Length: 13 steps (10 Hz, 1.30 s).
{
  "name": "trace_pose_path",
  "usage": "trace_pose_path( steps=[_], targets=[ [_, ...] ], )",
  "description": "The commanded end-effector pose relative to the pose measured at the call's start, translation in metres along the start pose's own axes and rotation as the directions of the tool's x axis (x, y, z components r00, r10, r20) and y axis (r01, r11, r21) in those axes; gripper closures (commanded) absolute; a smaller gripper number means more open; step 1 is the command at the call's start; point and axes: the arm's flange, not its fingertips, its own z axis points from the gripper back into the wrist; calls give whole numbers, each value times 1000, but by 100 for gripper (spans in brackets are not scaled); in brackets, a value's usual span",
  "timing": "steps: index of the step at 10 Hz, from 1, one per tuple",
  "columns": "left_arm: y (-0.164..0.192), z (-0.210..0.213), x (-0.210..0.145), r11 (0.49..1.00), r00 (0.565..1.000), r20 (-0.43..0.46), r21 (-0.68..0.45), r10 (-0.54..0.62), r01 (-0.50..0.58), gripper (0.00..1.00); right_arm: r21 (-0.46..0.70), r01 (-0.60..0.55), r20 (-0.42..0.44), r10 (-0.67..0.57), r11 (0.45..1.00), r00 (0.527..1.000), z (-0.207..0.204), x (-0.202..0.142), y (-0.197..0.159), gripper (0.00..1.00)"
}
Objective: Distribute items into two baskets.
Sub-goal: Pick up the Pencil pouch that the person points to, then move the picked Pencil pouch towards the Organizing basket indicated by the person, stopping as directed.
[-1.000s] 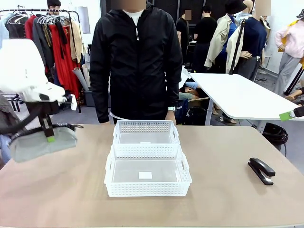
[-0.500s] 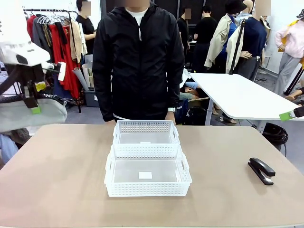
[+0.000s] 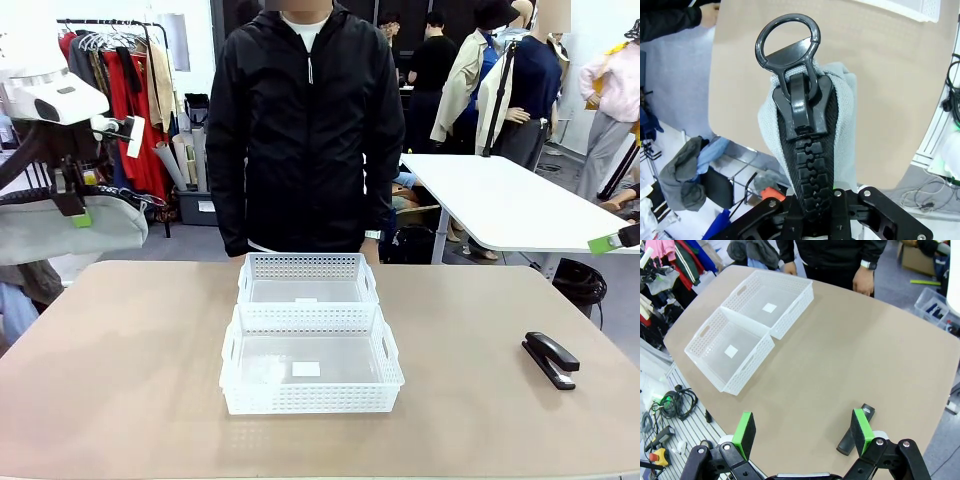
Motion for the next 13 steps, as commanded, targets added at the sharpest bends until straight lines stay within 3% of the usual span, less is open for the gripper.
trace_pose_path(
  steps=[1, 13],
  targets=[
    [0, 1, -1, 1000, 1000, -5, 6, 8, -8, 100, 4, -4, 4, 4, 1000, 1000, 0, 1, 1, 0],
    [0, 1, -1, 1000, 1000, -5, 6, 8, -8, 100, 4, -4, 4, 4, 1000, 1000, 0, 1, 1, 0]
  ],
)
